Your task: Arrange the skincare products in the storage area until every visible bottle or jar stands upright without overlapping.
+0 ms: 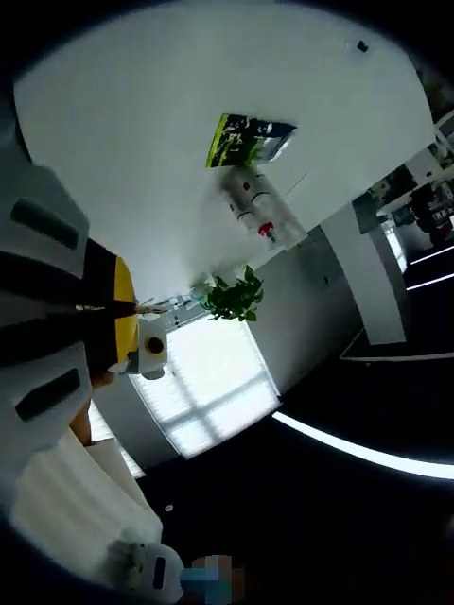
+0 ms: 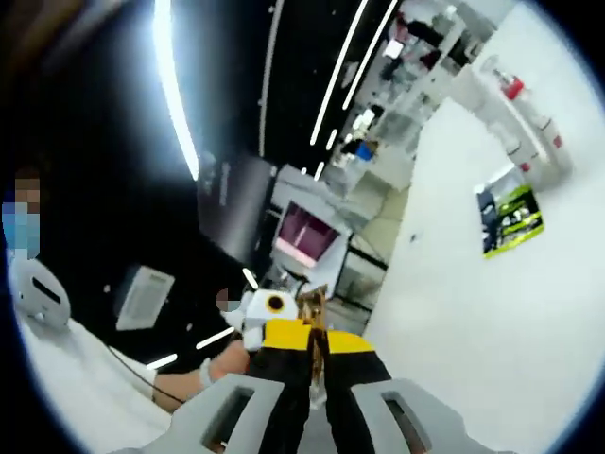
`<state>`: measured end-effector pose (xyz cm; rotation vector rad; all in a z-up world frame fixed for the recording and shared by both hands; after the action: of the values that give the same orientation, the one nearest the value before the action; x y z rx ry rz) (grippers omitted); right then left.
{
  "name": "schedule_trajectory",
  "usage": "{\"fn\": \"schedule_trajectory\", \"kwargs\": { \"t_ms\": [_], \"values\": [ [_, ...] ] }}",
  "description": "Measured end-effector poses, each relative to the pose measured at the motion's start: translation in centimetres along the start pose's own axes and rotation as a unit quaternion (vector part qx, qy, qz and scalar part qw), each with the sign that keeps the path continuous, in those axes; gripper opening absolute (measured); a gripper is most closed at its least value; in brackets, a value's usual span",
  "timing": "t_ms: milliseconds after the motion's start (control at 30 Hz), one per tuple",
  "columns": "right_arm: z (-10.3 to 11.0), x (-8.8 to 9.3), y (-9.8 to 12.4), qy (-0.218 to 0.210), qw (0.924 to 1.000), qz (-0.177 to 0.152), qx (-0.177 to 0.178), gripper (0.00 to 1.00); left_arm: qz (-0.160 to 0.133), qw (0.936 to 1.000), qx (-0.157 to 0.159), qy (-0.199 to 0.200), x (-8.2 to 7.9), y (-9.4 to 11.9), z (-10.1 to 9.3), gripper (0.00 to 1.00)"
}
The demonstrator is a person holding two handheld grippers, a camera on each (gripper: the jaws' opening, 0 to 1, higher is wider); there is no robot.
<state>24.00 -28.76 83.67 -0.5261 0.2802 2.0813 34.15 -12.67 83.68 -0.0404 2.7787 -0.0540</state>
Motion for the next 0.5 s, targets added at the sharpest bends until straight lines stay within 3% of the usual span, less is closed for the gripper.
{"fn": "schedule_trajectory", "kwargs": {
  "t_ms": [167,333,500],
  "values": [
    [-0.1,0.5,0.3,-0.008,0.9999,0.013,0.001,0.02,0.003,1.0,-0.006,0.004,0.0,0.2,0.2,0.0],
    [-0.5,1.1,0.2,-0.026,0.9991,0.034,0.005,0.03,-0.016,0.9996,-0.006,0.023,0.0,0.3,0.5,0.0],
    [-0.5,1.0,0.3,-0.031,0.9991,0.03,0.002,0.0,-0.005,0.9996,-0.013,0.025,0.2,0.5,0.8,0.0]
  ]
}}
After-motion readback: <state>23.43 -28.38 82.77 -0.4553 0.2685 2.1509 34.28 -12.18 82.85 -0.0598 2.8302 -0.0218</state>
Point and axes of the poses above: the point that each gripper's makers call its tool centre point, and the gripper's own axes: y roughly backward along the fingers, z roughly to its left, x roughly out of its underside, the point moved 9 cm from there along y, roughly backward along the fingers, and after that the axes turned 6 degrees about -z, right-handed, at the moved point
